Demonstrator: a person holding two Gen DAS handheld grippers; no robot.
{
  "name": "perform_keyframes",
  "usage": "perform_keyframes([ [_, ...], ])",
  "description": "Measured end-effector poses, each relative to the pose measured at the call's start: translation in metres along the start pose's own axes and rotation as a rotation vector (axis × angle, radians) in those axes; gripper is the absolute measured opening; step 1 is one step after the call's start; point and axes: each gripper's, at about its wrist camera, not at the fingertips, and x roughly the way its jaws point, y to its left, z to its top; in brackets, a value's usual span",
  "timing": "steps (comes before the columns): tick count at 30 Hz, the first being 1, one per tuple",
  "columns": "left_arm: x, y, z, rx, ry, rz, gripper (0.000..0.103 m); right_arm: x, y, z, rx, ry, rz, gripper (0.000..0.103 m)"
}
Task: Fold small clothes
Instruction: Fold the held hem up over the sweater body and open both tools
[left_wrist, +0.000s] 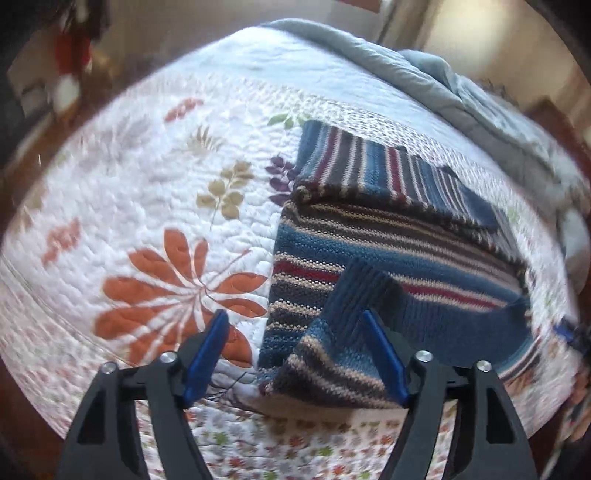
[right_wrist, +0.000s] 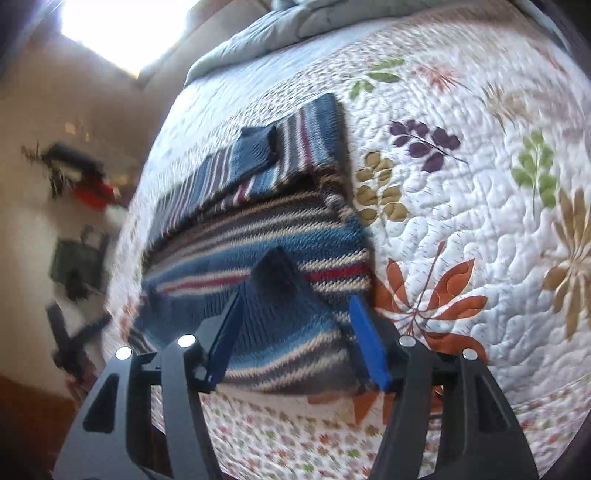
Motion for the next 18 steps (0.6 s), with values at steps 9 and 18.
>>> perform_keyframes([
  [9, 0.037, -0.046, 0.011, 0.198, 0.086, 0.082, 0.083, 0.050, 0.036, 0.016, -0.149, 0.150, -0.038, 0.063],
  [18, 0.082, -0.053, 0.028, 0.386, 0.190, -0.023, 0.084, 0.096, 0.041, 0.035, -0.264, 0.253, -0.022, 0.067],
])
